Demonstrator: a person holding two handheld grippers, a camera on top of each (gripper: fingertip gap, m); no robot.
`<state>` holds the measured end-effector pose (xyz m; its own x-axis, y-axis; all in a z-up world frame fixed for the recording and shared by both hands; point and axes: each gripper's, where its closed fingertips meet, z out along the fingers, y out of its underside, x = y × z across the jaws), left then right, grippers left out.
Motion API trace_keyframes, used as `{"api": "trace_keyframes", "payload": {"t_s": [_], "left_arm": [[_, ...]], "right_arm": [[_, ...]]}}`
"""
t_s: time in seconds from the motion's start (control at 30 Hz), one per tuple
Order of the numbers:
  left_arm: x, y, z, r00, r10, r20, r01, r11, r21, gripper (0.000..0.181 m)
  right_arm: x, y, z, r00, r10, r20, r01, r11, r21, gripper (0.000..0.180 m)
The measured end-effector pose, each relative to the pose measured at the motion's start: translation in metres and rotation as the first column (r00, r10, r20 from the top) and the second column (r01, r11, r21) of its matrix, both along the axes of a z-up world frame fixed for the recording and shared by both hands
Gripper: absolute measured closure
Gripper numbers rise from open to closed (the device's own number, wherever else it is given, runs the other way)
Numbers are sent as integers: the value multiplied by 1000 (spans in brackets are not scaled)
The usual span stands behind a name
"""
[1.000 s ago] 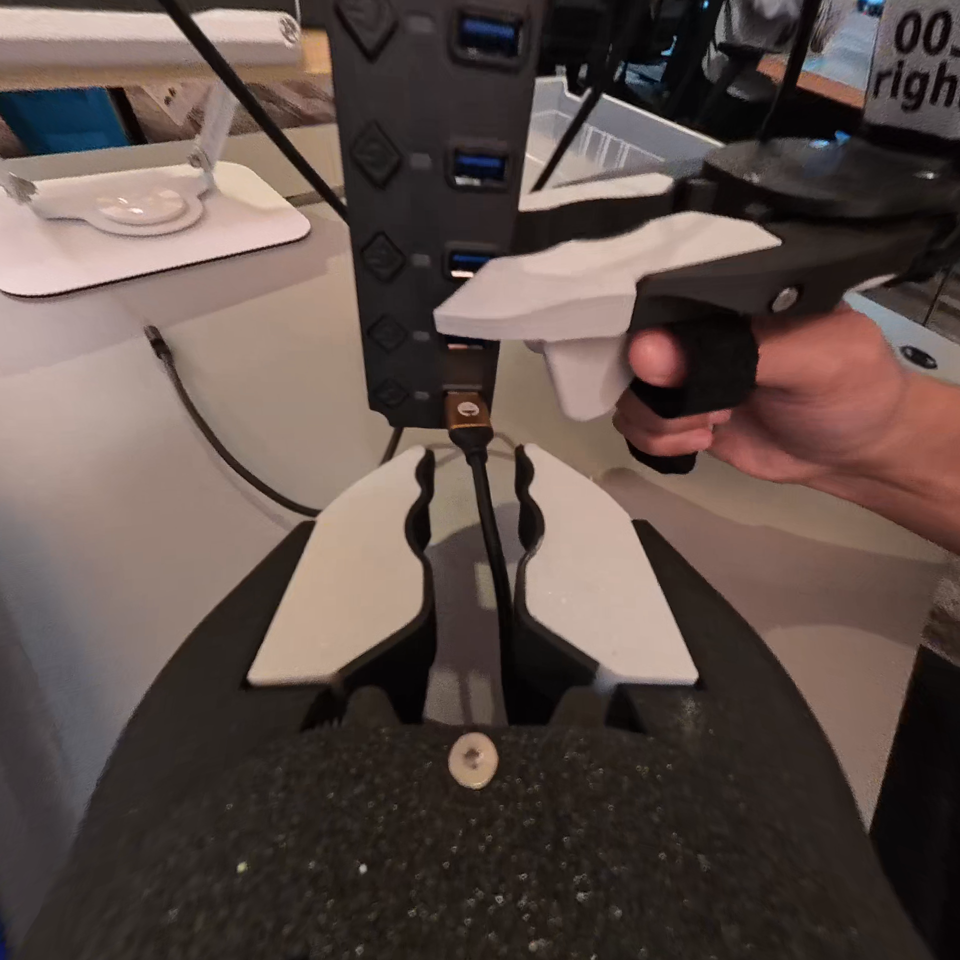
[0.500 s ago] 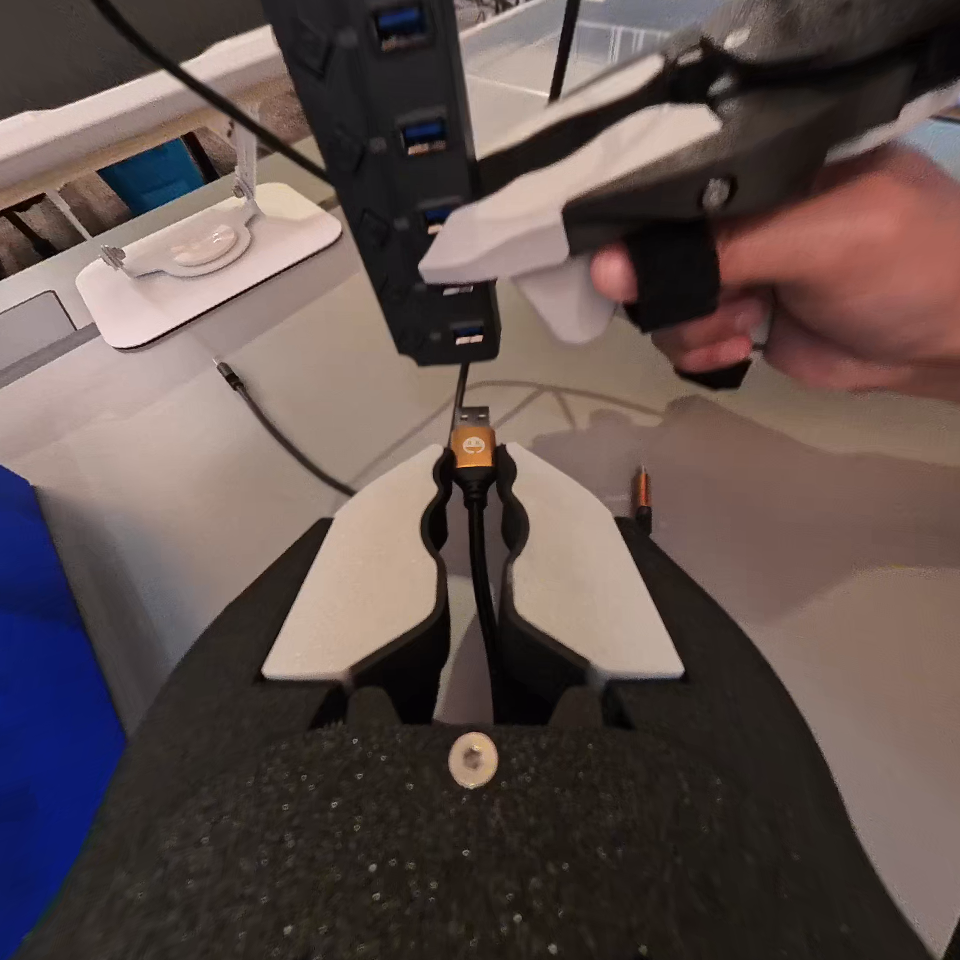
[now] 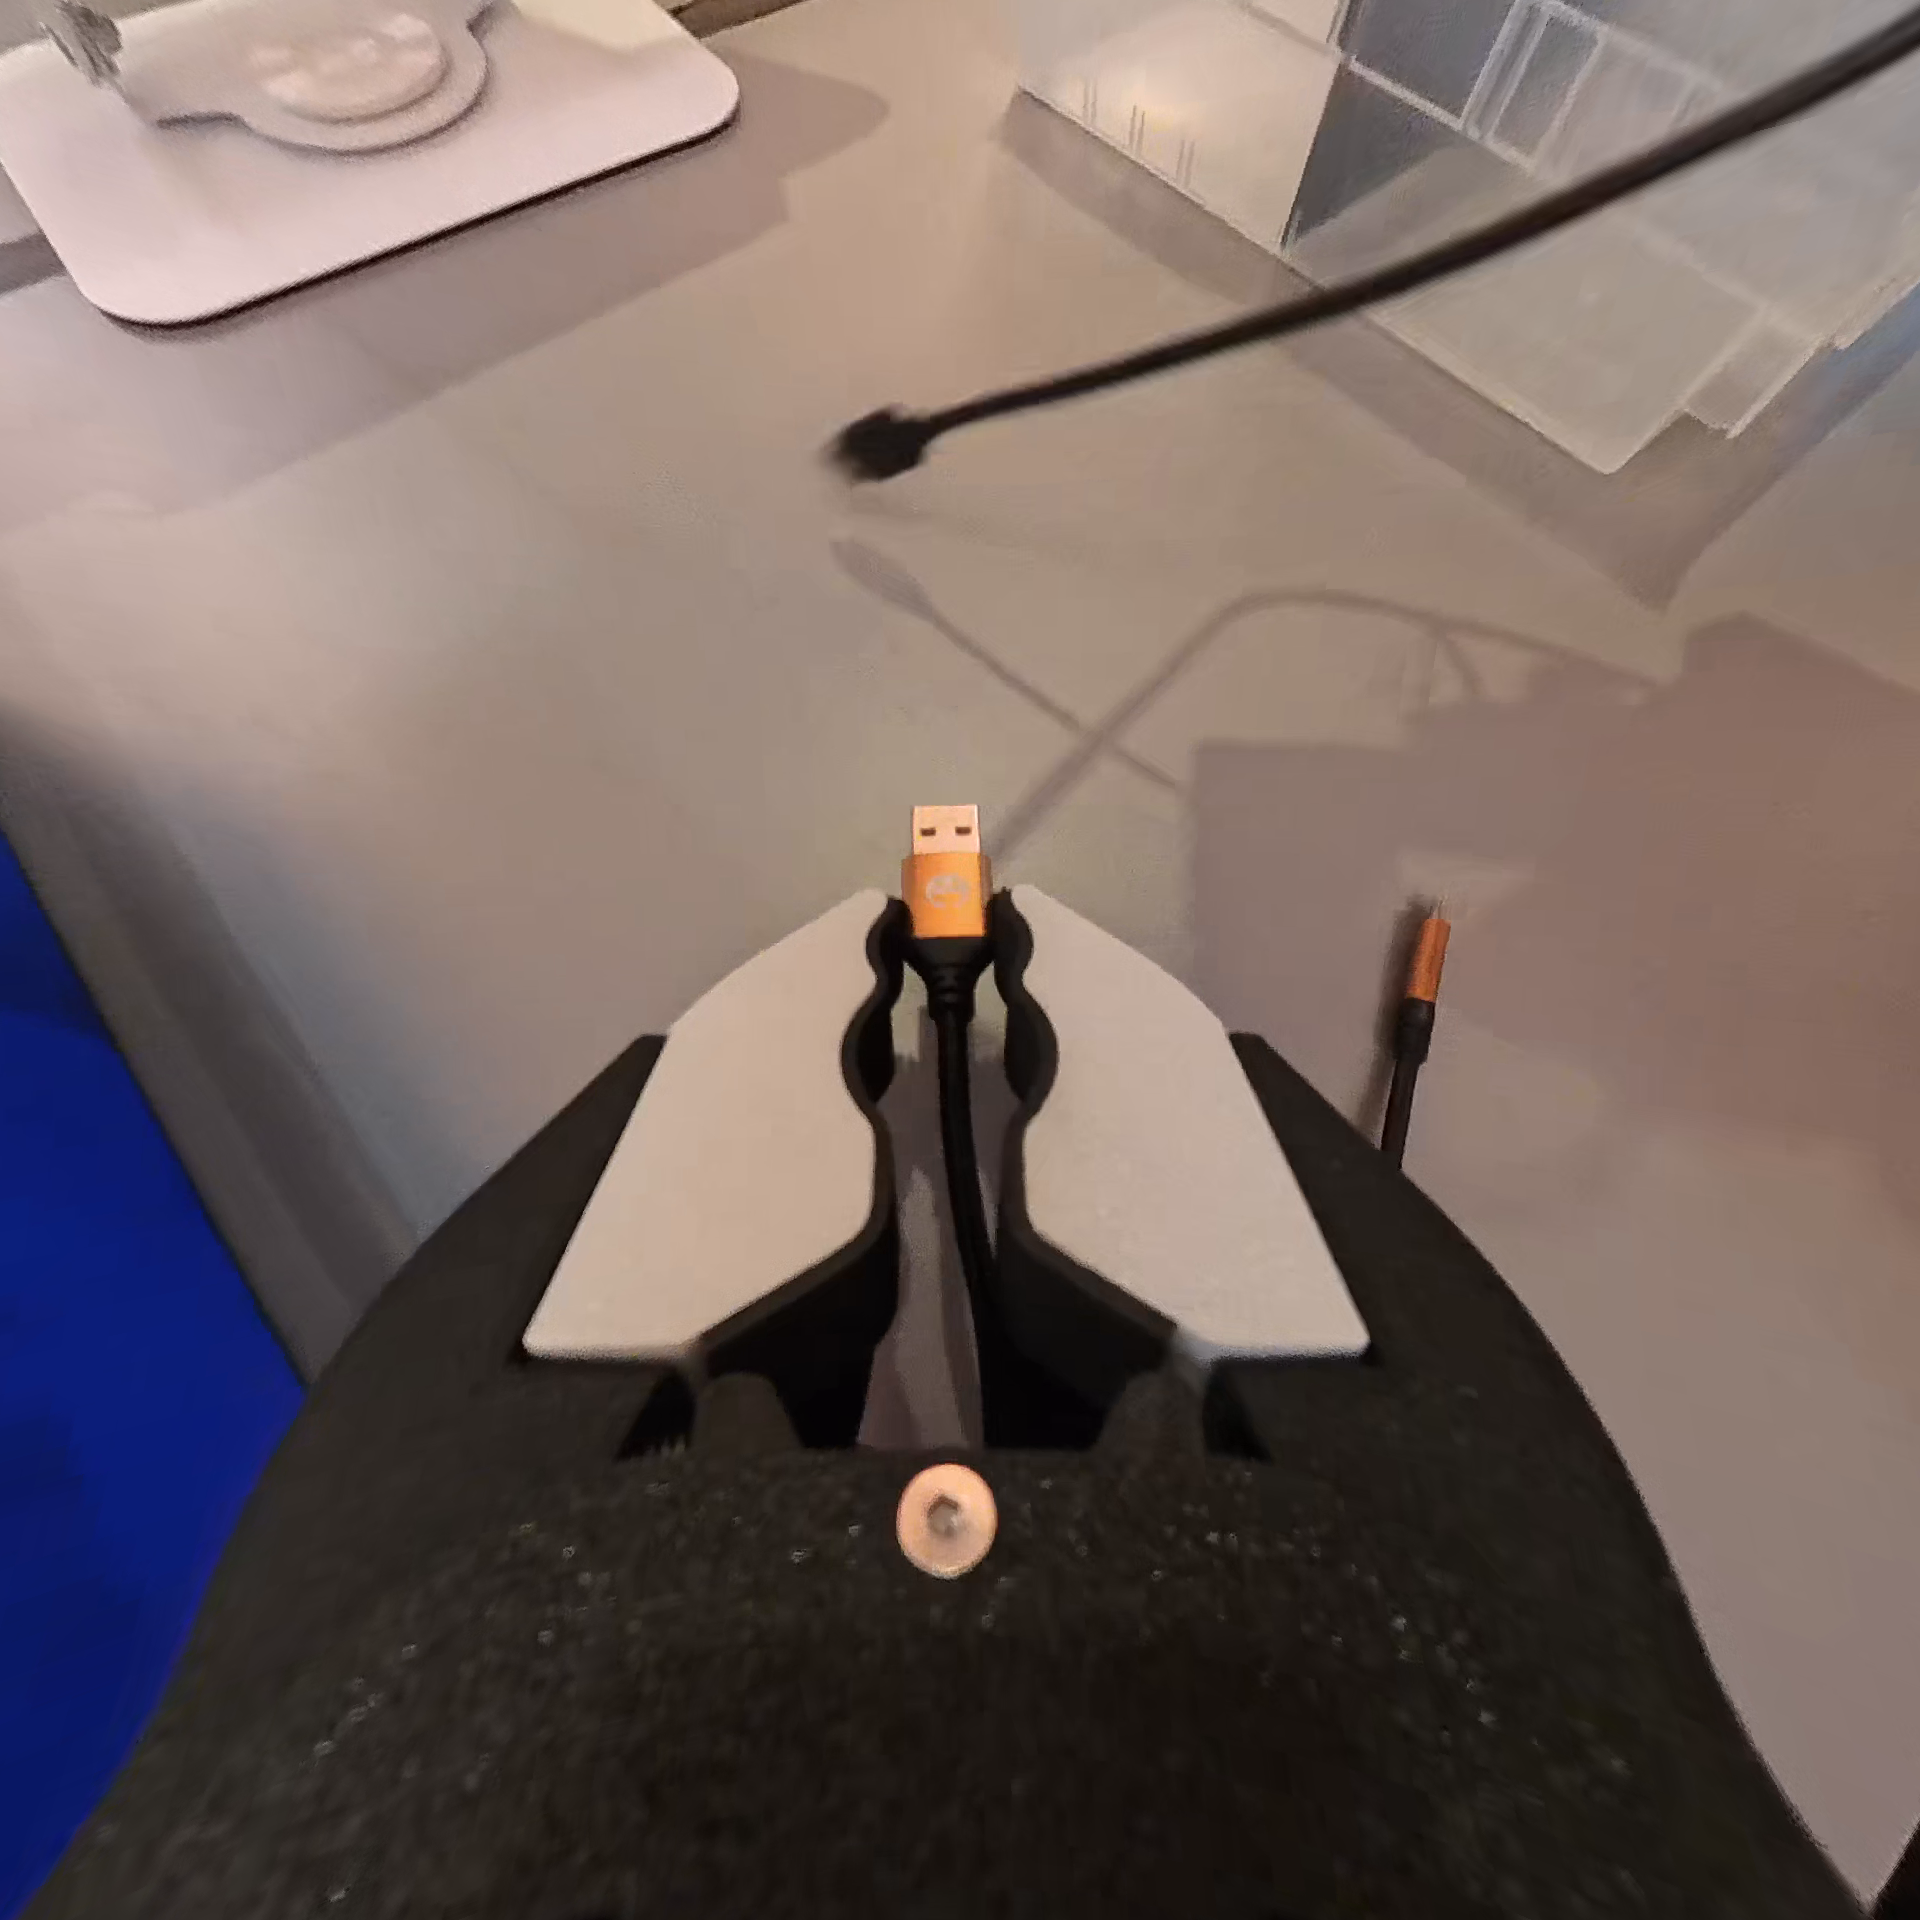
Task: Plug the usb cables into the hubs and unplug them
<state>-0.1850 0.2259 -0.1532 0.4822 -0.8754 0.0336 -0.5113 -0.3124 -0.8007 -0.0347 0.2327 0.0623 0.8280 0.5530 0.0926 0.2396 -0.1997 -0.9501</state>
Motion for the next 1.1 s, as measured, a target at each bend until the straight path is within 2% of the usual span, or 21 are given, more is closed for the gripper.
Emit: {"api": "trace_keyframes", "payload": {"t_s": [0.03,0.27,0.37,0.43,0.5,0.57,0.63,0.7,0.77,0.83,0.93,1.1], "left_arm": [[0,-1,-3,1000,-3,-2,3,1000,-16,165],[2,-2,-3,999,-22,-42,24,999,41,165],[3,-4,-3,999,-28,-34,29,999,32,165],[4,-5,-2,999,-30,-31,31,999,29,165],[4,-5,-1,999,-31,-27,31,999,33,165],[4,-5,-1,999,-31,-27,32,999,32,165],[4,-5,-1,999,-31,-23,32,999,28,165],[5,-6,-2,999,-34,-24,34,999,21,165],[6,-7,-2,999,-35,-22,36,999,19,165],[6,-8,-3,999,-40,-24,40,999,17,165],[6,-7,-3,999,-40,-24,41,999,16,165],[6,-5,-7,999,-39,-20,39,999,1,165]], "right_arm": [[14,5,17,1000,-12,29,12,1000,5,155],[104,43,120,983,-137,121,126,988,88,154],[134,55,144,974,-179,136,165,980,112,155],[154,63,145,960,-209,184,190,975,118,155],[171,72,134,953,-229,196,213,972,100,155],[183,79,108,955,-208,210,197,978,74,155],[190,84,68,954,-144,263,136,989,50,155],[200,85,18,953,-92,287,109,993,-41,154],[213,84,-27,939,-61,340,107,987,-117,154],[228,80,-57,932,-58,357,129,975,-179,154],[243,71,-66,934,-48,353,131,968,-216,155],[265,54,-48,927,-40,373,152,949,-275,155]]}}
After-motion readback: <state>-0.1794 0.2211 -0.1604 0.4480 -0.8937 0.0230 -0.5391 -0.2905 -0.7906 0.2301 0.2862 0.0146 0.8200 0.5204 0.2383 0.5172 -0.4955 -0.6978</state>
